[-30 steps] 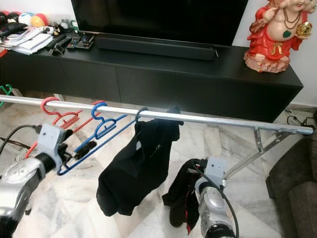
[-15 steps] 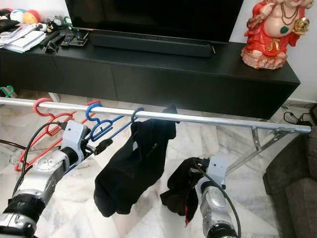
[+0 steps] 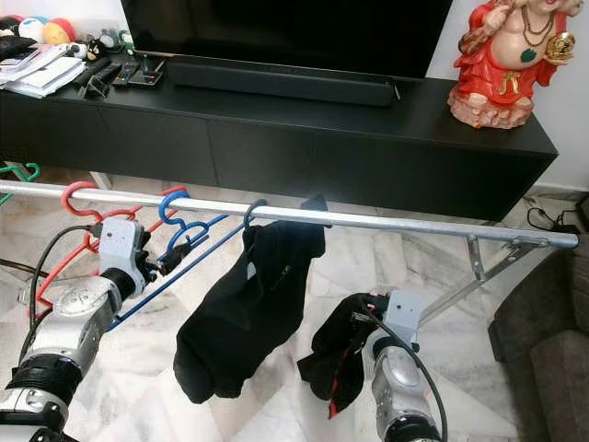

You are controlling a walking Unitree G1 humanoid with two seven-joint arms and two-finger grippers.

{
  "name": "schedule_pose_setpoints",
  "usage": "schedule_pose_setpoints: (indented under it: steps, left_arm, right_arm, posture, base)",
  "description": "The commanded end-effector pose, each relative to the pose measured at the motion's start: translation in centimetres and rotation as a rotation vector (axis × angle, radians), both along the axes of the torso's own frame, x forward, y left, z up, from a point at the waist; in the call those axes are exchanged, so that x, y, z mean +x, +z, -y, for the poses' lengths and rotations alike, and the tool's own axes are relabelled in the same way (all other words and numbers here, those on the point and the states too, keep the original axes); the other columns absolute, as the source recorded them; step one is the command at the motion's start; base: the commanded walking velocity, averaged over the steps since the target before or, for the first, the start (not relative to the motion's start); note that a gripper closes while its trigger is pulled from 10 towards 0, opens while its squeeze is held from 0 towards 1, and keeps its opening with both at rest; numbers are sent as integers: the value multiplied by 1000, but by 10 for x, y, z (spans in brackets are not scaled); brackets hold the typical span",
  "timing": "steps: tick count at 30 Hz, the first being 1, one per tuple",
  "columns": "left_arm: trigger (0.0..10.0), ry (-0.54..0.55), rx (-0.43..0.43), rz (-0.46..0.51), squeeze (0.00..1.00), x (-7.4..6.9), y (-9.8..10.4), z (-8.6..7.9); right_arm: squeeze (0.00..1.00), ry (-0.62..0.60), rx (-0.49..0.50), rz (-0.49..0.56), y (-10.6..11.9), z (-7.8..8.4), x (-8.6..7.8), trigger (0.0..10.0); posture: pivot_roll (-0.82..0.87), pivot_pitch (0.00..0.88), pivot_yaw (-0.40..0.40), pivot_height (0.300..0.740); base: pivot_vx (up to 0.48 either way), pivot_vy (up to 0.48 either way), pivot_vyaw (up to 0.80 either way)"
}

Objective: Hang hanger

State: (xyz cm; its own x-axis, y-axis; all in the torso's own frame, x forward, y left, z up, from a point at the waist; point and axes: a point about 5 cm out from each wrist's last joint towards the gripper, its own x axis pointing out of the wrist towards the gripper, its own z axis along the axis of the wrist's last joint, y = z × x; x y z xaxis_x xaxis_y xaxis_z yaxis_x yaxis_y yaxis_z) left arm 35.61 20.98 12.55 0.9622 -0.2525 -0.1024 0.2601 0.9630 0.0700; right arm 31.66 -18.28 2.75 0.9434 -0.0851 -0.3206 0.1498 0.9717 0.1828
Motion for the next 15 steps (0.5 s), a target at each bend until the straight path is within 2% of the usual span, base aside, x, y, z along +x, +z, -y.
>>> schedule_pose_setpoints:
  steps: [1, 15]
  left_arm:
    - [0, -53, 21, -35, 0, -1, -4, 3]
    - [0, -70, 95, -32, 0, 2, -4, 9]
  right_arm:
    - [0, -12, 1, -4, -3, 2, -3, 10000]
    - [0, -14, -1, -7, -3, 3, -4, 10000]
  posture:
    - [48, 181, -29, 740]
    - [47, 179, -29, 740]
  base:
    - [0, 0, 0]
    - [0, 0, 0]
